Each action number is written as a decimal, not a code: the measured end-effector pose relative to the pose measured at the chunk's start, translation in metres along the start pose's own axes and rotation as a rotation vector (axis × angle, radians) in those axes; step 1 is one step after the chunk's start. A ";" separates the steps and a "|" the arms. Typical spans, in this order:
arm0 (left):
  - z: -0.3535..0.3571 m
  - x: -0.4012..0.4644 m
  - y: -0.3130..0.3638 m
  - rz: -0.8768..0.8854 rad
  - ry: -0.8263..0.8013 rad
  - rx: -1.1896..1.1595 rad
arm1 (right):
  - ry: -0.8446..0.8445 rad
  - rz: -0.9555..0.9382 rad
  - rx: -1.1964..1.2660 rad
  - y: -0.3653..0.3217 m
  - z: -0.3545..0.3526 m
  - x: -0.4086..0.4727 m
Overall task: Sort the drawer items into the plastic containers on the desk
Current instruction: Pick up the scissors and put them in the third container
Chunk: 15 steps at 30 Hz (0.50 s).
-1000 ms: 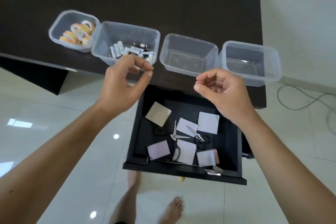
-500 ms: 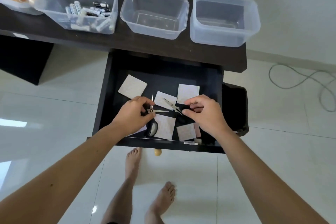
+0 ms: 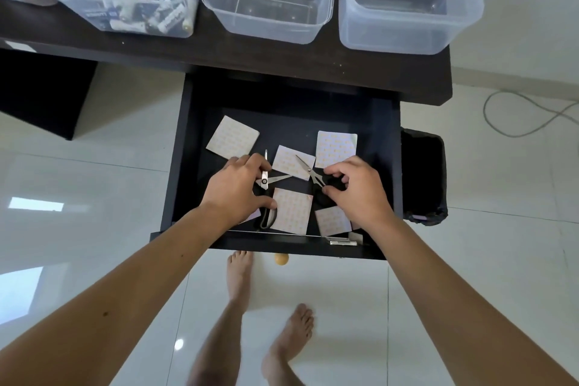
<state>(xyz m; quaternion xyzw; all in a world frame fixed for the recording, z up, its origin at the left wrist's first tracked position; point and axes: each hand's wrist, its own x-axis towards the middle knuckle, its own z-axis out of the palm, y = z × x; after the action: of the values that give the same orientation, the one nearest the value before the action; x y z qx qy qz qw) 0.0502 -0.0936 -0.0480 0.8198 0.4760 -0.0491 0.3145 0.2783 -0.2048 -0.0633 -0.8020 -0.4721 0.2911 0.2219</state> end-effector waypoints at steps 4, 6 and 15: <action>-0.002 0.000 0.001 0.015 0.045 -0.057 | -0.033 0.011 -0.006 -0.002 0.000 -0.001; -0.003 -0.001 0.002 0.026 0.068 -0.048 | -0.041 0.025 0.027 -0.003 0.000 -0.001; -0.002 -0.003 -0.001 0.058 0.036 -0.129 | -0.043 0.129 0.195 -0.006 -0.002 -0.006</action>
<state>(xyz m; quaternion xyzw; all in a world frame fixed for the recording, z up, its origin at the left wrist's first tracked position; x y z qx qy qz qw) 0.0474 -0.0942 -0.0455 0.8122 0.4595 0.0054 0.3594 0.2739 -0.2074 -0.0563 -0.7989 -0.3935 0.3665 0.2696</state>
